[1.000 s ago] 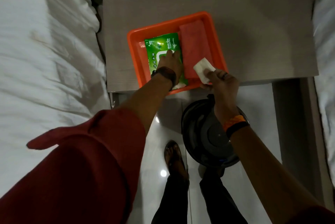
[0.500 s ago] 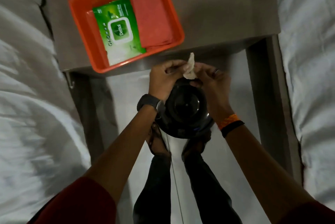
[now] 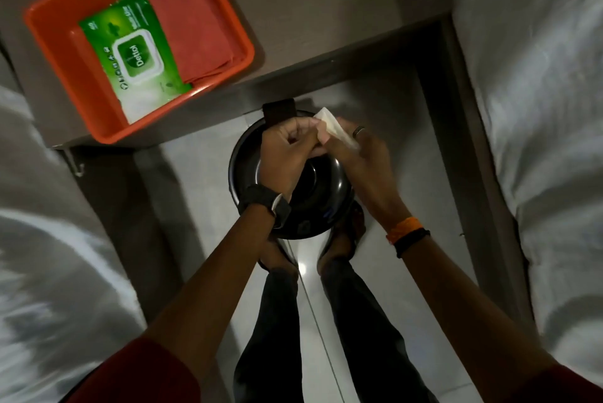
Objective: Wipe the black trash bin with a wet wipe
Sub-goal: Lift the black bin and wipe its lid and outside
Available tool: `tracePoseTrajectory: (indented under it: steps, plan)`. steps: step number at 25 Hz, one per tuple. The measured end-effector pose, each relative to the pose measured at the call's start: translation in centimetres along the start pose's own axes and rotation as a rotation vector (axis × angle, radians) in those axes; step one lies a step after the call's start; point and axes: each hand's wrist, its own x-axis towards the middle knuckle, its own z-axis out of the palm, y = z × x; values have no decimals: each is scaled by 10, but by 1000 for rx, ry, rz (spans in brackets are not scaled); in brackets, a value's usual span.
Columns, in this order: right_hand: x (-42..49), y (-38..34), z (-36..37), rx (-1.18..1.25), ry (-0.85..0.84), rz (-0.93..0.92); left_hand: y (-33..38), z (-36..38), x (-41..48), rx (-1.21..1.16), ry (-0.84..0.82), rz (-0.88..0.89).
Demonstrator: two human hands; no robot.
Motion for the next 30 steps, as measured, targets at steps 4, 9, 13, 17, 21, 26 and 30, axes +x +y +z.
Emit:
tracePoseTrajectory:
  steps: [4, 9, 13, 17, 21, 26, 30]
  plan:
    - [20, 18, -25, 106, 111, 96, -9, 20, 3, -25, -55, -65]
    - [40, 49, -58, 334, 225, 354, -24, 26, 21, -21, 39, -211]
    - [50, 71, -77, 522, 322, 409, -47, 31, 52, 644, 181, 120]
    - [61, 96, -88, 490, 324, 333, -67, 50, 110, 1467, -447, 325]
    - [68, 111, -89, 275, 385, 323, -82, 72, 138, 1856, -967, 183]
    - [54, 117, -77, -84, 461, 196, -68, 42, 114, 1681, -1019, 128]
    - [26, 131, -47, -258, 320, 59, -42, -30, 82, 1396, -909, 187]
